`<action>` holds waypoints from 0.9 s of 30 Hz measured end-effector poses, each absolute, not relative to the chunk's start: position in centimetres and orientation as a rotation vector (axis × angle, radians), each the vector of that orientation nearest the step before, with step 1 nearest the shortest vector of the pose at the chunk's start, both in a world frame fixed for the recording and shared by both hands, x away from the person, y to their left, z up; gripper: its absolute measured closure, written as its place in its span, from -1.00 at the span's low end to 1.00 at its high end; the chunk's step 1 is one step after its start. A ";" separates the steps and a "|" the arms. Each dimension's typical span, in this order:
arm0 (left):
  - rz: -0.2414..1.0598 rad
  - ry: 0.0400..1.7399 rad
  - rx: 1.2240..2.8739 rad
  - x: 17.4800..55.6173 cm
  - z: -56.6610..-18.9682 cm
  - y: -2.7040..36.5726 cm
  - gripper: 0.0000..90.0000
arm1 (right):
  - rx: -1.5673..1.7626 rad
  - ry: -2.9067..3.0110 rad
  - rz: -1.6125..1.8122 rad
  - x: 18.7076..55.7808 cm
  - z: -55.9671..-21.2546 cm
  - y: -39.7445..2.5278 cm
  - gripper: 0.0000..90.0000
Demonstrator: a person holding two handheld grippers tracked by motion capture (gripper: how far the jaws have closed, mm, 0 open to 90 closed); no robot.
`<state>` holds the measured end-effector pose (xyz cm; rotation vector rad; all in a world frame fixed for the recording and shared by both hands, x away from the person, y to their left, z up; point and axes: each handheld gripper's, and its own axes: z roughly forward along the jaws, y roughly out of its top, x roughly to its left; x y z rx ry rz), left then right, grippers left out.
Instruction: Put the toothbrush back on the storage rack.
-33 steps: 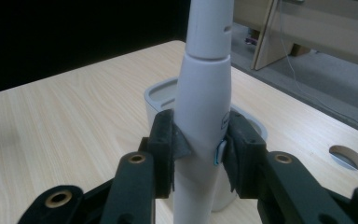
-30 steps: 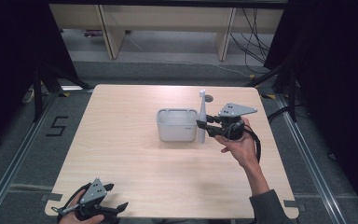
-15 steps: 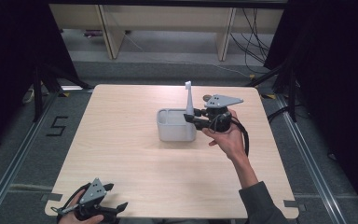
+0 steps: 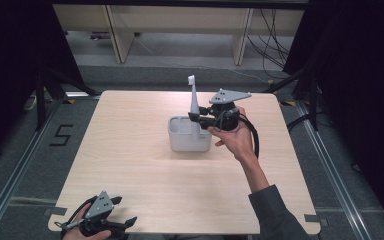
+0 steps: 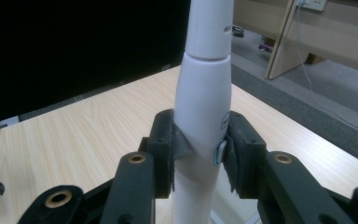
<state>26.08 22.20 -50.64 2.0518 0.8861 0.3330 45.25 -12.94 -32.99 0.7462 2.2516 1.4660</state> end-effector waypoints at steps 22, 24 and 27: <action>0.335 0.871 2.083 26.1 -50.5 22.4 -0.67 | 0.816 2.226 1.458 48.5 -33.2 -12.1 0.49; 0.331 0.878 2.067 26.1 -50.6 22.3 -0.67 | 0.821 2.231 1.468 48.8 -33.4 -12.0 0.49; 0.338 0.872 2.085 26.1 -50.5 22.4 -0.66 | 0.833 2.226 1.448 49.2 -33.7 -11.9 0.49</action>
